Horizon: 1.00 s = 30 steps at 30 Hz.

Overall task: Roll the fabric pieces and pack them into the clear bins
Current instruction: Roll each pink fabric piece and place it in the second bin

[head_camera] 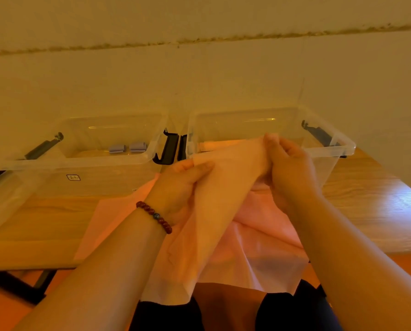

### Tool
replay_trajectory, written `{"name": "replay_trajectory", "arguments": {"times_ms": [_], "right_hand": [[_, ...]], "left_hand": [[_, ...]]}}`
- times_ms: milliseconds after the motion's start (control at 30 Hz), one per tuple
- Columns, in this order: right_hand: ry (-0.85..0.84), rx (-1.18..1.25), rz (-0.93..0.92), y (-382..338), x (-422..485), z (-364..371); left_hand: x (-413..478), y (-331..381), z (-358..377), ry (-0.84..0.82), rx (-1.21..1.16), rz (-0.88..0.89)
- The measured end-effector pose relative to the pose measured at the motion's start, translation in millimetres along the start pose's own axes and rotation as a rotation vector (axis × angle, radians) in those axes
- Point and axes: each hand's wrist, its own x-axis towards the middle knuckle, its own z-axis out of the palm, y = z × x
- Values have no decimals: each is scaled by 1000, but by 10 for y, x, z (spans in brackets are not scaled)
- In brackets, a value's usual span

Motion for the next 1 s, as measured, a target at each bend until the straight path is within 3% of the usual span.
{"name": "replay_trajectory", "arguments": {"times_ms": [67,133,300,433,500,667,733,800,867,1000], "right_hand": [[-134,223,173,-71,-17,-23],[-313,211,206,-92,-60,-38],[-312,234,99,-183,42,-35],[-413,166,54,-319,138,-69],[-364,117,34,-329,173,-27],[-63,-138,-67,-229,222,26],[-14,-144,-98,-212,214,33],[5,-160,-121,-232,204,54],[-8,-146,-107,-284,210,82],[-71,15,0,-378,288,79]], "left_hand": [[73,82,-24,143,26,76],[173,161,-72,221,65,102],[197,243,-118,-109,75,107],[264,253,-118,66,82,175],[317,276,-110,179,81,170],[347,249,-28,235,285,192],[305,234,27,153,197,132],[241,223,74,-39,46,-5],[179,152,98,-151,54,-99],[203,90,55,-43,129,2]]}}
